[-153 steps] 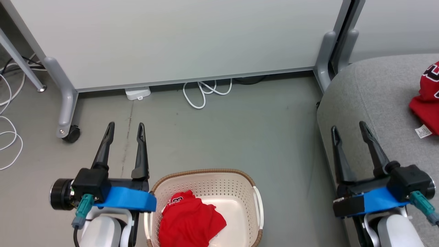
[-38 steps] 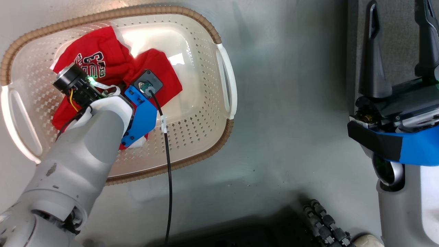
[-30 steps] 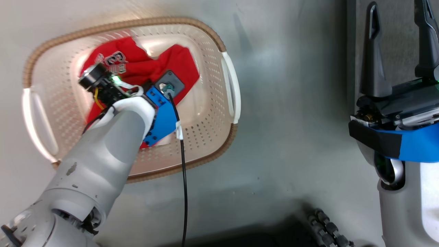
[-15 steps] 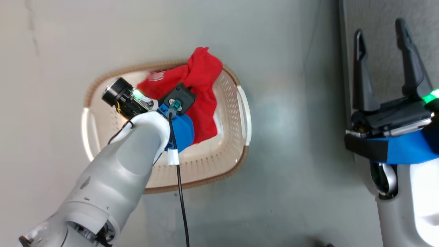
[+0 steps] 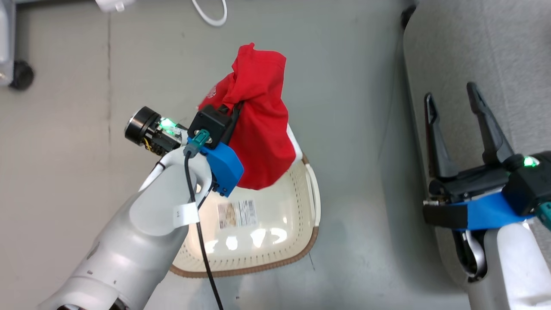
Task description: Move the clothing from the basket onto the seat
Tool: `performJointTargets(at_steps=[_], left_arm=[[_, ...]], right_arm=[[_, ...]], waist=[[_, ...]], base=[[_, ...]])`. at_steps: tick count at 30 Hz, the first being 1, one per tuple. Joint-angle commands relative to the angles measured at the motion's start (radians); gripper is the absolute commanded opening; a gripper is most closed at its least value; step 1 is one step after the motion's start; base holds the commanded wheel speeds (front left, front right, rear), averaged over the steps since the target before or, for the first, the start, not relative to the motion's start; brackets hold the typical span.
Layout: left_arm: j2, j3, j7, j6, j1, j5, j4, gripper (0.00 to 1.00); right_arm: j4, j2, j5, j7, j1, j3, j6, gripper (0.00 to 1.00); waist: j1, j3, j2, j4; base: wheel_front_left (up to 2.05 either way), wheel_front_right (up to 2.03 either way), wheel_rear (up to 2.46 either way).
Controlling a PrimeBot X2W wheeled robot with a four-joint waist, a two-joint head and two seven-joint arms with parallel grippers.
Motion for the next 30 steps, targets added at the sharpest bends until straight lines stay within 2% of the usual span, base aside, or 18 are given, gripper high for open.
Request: performJointTargets(at_steps=[1,14,22,30], left_arm=[[0.014,0.020,-0.005,0.003,0.029,-0.002,-0.036,0.00],[0.048,0.118,-0.005,-0.002,0.161,-0.009,-0.216,0.00],[0.048,0.118,-0.005,-0.006,0.245,-0.003,-0.299,0.00],[0.051,0.097,-0.002,0.006,0.301,-0.007,-0.364,0.00]], right_arm=[[0.009,0.003,0.005,-0.001,0.029,0.002,0.000,1.00],[0.057,0.015,0.019,-0.001,0.155,0.017,0.000,1.00],[0.078,0.024,0.027,-0.001,0.238,0.017,0.000,1.00],[0.088,0.029,0.031,-0.001,0.286,0.020,0.000,1.00]], waist=[[0.0002,-0.091,-0.0001,-0.006],[0.0002,-0.294,-0.0001,-0.003],[0.0002,-0.399,-0.0001,0.016],[0.0002,-0.445,-0.0001,0.036]], base=[[0.00,0.00,0.00],[0.00,0.00,0.00],[0.00,0.00,0.00],[0.00,0.00,0.00]])
